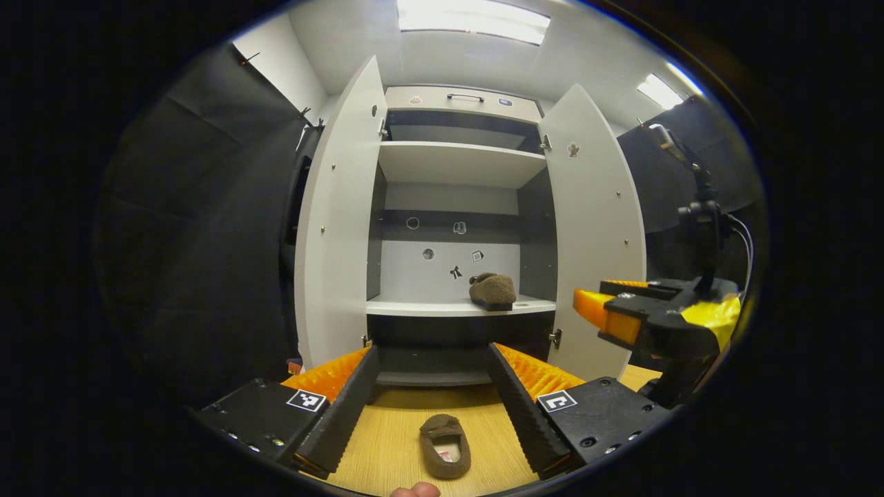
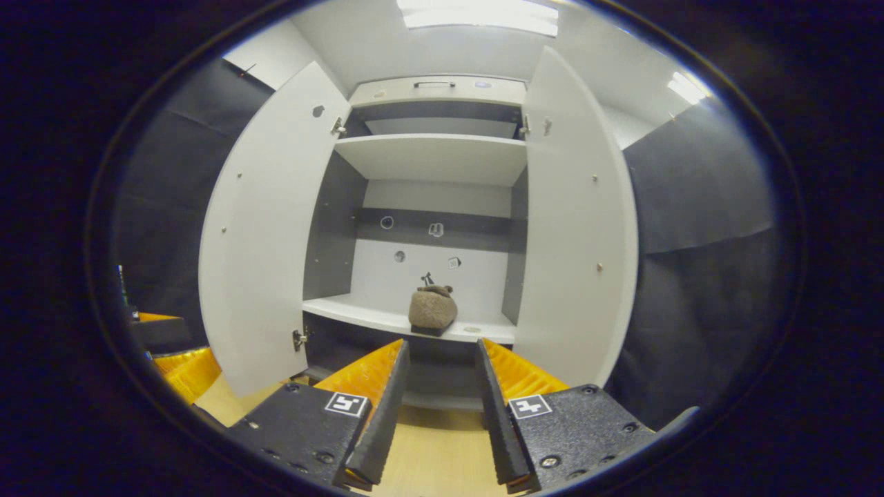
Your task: Grab one shoe with the right hand and put it into the shoe cabinet, grab the other shoe with the left hand and put it into the shoe cabinet; then close the right door with the right hand and the left door with the left hand.
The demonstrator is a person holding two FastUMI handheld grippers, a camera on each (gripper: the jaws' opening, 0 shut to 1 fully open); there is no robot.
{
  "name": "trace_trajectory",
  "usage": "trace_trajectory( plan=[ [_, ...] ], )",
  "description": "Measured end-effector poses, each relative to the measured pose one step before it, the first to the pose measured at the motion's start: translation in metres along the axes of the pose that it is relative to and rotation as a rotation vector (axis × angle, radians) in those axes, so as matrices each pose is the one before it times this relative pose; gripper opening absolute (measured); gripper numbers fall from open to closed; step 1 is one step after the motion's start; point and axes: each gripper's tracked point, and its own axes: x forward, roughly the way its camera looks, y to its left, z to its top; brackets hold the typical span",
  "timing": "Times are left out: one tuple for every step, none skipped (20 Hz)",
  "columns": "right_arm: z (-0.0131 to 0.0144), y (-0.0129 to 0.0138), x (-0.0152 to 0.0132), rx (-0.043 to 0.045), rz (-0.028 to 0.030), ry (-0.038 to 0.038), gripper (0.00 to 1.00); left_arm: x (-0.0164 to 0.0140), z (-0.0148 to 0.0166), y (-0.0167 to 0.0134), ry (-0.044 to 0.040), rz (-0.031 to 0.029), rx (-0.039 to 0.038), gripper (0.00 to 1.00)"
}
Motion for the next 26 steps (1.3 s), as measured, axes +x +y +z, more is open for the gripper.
trace_trajectory(
  plan=[
    [-0.00893, -0.00387, -0.01001, 0.00362, -0.02092, 0.00128, 0.61, -0.00078, -0.00238, -0.00340, 0.00735, -0.00962, -0.00290, 0.95],
    [-0.01082, -0.00541, -0.00774, -0.00120, -0.02186, 0.00573, 0.63, -0.00028, -0.00254, -0.00298, 0.00633, -0.00878, -0.00017, 0.95],
    [-0.00960, -0.00565, -0.00664, -0.00151, -0.02277, 0.00702, 0.64, -0.00105, -0.00290, -0.00191, 0.00797, -0.00821, 0.00164, 0.95],
    [-0.01000, -0.00595, -0.00567, 0.00062, -0.01925, 0.01313, 0.66, -0.00008, -0.00382, -0.00174, 0.01332, -0.00586, 0.00328, 0.95],
    [-0.00732, -0.00233, -0.00479, 0.00746, -0.00314, 0.01027, 0.70, -0.00108, -0.00512, -0.00099, 0.01536, -0.00390, 0.00210, 0.95],
    [-0.00683, -0.00245, -0.00396, 0.00852, -0.00162, 0.01181, 0.71, -0.00041, -0.00545, -0.00146, 0.01569, -0.00565, -0.00077, 0.95],
    [-0.00487, -0.00398, -0.00280, 0.00647, -0.00710, 0.01021, 0.71, -0.00053, -0.00487, -0.00160, 0.01748, -0.00575, -0.00252, 0.95],
    [-0.00511, -0.00642, -0.00046, -0.00300, -0.01709, 0.01368, 0.73, 0.00015, -0.00608, -0.00182, 0.01883, -0.00596, -0.00270, 0.95],
    [-0.00436, -0.00713, -0.00207, -0.00591, -0.02006, 0.01176, 0.80, 0.00134, -0.00840, -0.00087, 0.02312, -0.00396, -0.00415, 0.95],
    [-0.00066, -0.00258, -0.00323, -0.00077, -0.01267, 0.00529, 0.83, 0.00288, -0.01006, -0.00110, 0.02816, -0.00496, -0.00563, 0.95],
    [-0.00115, -0.00281, -0.00198, 0.00712, -0.00459, 0.00373, 0.85, 0.00366, -0.01121, -0.00008, 0.03080, -0.00247, -0.01016, 0.95],
    [-0.00196, -0.00124, -0.00145, 0.00531, -0.00051, 0.00466, 0.86, 0.00494, -0.01194, -0.00039, 0.03301, -0.00320, -0.01509, 0.95],
    [-0.00160, -0.00353, -0.00117, -0.00165, -0.00794, 0.00720, 0.85, 0.00493, -0.01177, 0.00024, 0.03335, -0.00412, -0.01545, 0.95],
    [-0.00282, -0.00433, 0.00018, -0.00980, -0.01099, 0.01003, 0.85, 0.00642, -0.01218, 0.00060, 0.03689, -0.00660, -0.01319, 0.95],
    [-0.00157, -0.00394, -0.00146, -0.00747, -0.00854, 0.00820, 0.85, 0.00592, -0.01224, 0.00172, 0.03696, -0.00690, -0.00824, 0.95],
    [-0.00032, -0.00164, -0.00123, -0.00034, -0.00122, 0.00538, 0.85, 0.00685, -0.01101, 0.00537, 0.03740, 0.00481, -0.00390, 0.95],
    [-0.00111, -0.00125, -0.00104, 0.00089, 0.00031, 0.00683, 0.85, 0.00840, -0.01343, 0.00542, 0.04169, 0.00749, -0.00728, 0.96],
    [-0.00204, -0.00114, -0.00077, 0.00109, 0.00150, 0.00578, 0.85, 0.00939, -0.01406, 0.00514, 0.04603, 0.00516, -0.01797, 0.95],
    [-0.00051, -0.00173, -0.00035, 0.00002, -0.00160, 0.00339, 0.85, 0.00758, -0.01308, 0.00486, 0.05279, 0.00553, -0.03053, 0.95],
    [0.00010, -0.00032, -0.00048, -0.00327, -0.00126, 0.00457, 0.85, 0.00682, -0.01064, 0.00339, 0.05121, 0.00168, -0.03938, 0.95],
    [-0.00125, -0.00103, 0.00026, -0.00644, -0.00464, 0.00374, 0.86, 0.00721, -0.00850, 0.00377, 0.03916, 0.00181, -0.04126, 0.96],
    [-0.00281, -0.00281, 0.00028, -0.00933, -0.00362, 0.00134, 0.85, 0.00845, -0.00665, 0.00506, 0.02851, 0.00531, -0.02875, 0.96],
    [0.00019, -0.00106, 0.00024, -0.01042, -0.00335, 0.00102, 0.85, 0.01140, -0.00562, 0.00782, 0.02039, 0.01218, -0.00790, 0.96],
    [-0.00033, -0.00039, 0.00024, -0.00906, 0.00029, 0.00173, 0.85, 0.01130, -0.00413, 0.00720, 0.01904, 0.02009, 0.00777, 0.96],
    [0.00042, 0.00021, 0.00071, -0.00668, 0.00267, 0.00328, 0.85, 0.01377, -0.00530, 0.00692, 0.02104, 0.01490, 0.01056, 0.96],
    [-0.00105, -0.00006, 0.00019, -0.00453, 0.00289, 0.00418, 0.85, 0.01011, -0.00542, 0.00496, 0.02276, 0.01161, 0.00513, 0.96]
  ],
)
